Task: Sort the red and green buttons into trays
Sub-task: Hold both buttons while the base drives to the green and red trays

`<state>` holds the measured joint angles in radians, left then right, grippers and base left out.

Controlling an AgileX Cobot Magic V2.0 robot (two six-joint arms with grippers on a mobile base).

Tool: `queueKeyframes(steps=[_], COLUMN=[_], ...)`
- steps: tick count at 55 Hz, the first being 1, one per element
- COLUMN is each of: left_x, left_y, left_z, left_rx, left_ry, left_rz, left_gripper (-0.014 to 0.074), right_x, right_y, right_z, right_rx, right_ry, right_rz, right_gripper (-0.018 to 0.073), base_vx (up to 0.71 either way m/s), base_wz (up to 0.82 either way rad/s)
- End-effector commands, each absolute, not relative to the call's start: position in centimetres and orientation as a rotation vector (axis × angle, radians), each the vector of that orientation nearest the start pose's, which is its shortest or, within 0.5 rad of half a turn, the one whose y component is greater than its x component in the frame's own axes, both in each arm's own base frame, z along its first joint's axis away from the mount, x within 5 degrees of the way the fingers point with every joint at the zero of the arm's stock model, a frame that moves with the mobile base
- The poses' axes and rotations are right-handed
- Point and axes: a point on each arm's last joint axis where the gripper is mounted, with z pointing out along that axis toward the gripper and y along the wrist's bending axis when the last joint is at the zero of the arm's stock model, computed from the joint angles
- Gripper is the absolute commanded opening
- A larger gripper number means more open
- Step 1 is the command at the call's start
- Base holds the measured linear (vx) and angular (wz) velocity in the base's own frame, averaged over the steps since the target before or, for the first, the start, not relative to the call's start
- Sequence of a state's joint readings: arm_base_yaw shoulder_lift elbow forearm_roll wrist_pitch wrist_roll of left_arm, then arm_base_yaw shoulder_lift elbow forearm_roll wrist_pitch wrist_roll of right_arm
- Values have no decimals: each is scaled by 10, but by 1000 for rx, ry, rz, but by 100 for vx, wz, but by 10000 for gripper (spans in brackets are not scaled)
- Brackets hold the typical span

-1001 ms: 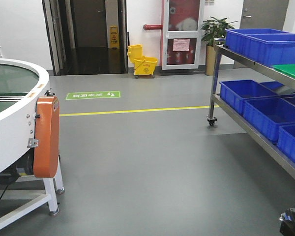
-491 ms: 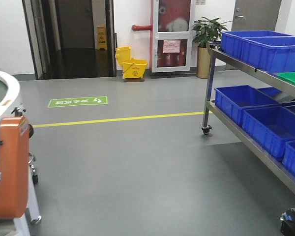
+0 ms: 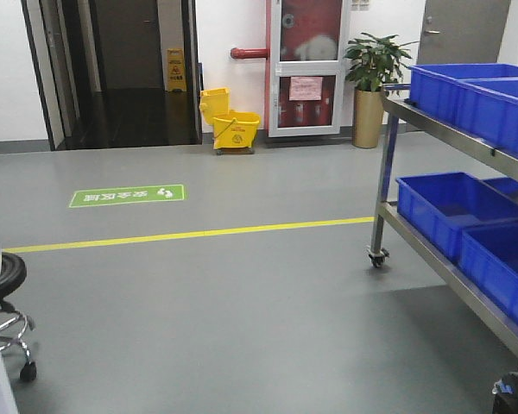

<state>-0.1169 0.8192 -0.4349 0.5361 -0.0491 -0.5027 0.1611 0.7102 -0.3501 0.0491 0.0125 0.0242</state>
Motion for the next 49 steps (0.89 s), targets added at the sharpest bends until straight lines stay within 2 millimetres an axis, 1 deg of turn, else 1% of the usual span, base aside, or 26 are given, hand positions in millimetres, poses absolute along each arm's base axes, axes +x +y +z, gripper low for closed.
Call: queueKeyframes(steps=[1,25,37,49], left_x=[169,169,169,169], left_y=[-26,-26,-26,-26], left_z=[296,296,296,296], left_rx=[156,156,156,156], left_ry=[1728,1728,1728,1728], left_rz=[-130,-130,-130,-130], left_gripper=[-3,-3,-3,-3], right_x=[147,147,147,147], right_y=[23,23,23,23], right_z=[283,283,283,283], right_rx=[-87,-87,-87,-87], right_ry=[1734,1734,1734,1734], right_rz=[154,154,154,154], right_gripper=[-8,-8,-8,-8], base_vx=[67,67,66,63], base_wz=[9,0,-21,-35])
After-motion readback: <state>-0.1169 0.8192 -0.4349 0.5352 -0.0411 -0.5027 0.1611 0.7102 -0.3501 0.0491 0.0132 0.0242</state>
